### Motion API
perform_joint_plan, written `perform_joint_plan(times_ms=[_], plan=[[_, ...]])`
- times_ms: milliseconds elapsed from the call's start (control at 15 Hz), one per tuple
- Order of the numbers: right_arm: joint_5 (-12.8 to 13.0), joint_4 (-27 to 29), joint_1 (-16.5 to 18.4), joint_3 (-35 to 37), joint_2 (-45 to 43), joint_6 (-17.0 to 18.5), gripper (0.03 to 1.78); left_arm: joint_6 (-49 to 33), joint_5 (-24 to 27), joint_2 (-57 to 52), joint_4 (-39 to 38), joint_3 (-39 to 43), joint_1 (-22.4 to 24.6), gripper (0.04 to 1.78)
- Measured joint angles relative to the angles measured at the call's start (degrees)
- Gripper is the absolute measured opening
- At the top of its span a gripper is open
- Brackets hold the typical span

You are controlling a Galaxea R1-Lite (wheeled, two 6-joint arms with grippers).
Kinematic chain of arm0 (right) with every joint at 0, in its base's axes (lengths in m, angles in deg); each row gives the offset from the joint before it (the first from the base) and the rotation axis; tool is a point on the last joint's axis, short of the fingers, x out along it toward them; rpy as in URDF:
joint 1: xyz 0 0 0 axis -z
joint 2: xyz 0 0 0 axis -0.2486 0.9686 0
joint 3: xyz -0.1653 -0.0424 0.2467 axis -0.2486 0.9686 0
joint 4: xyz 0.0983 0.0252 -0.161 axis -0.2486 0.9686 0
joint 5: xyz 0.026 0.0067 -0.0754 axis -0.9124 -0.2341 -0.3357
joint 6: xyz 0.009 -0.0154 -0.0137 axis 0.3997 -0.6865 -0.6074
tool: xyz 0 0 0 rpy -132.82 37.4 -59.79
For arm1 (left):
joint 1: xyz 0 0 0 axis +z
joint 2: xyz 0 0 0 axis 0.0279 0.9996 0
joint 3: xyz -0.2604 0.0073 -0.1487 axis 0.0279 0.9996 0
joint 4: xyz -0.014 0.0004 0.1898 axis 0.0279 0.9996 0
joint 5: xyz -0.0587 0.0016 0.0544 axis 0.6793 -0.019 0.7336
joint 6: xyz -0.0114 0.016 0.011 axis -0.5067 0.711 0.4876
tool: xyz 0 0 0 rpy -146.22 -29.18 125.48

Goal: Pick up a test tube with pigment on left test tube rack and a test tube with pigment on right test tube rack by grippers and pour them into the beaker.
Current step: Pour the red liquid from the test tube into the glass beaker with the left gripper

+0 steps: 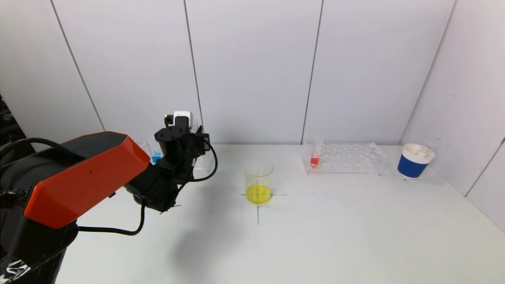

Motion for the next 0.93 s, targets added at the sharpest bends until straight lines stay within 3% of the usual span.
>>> perform_joint_plan(times_ms=[400, 933], plan=[[0.0, 0.0, 0.0, 0.0, 0.0, 0.0, 1.77, 0.0, 0.1, -5.2, 4.6, -0.7, 0.0, 0.46], [0.0, 0.0, 0.0, 0.0, 0.0, 0.0, 1.77, 1.8, 1.8, -14.0, 18.2, -5.0, -0.6, 0.46]])
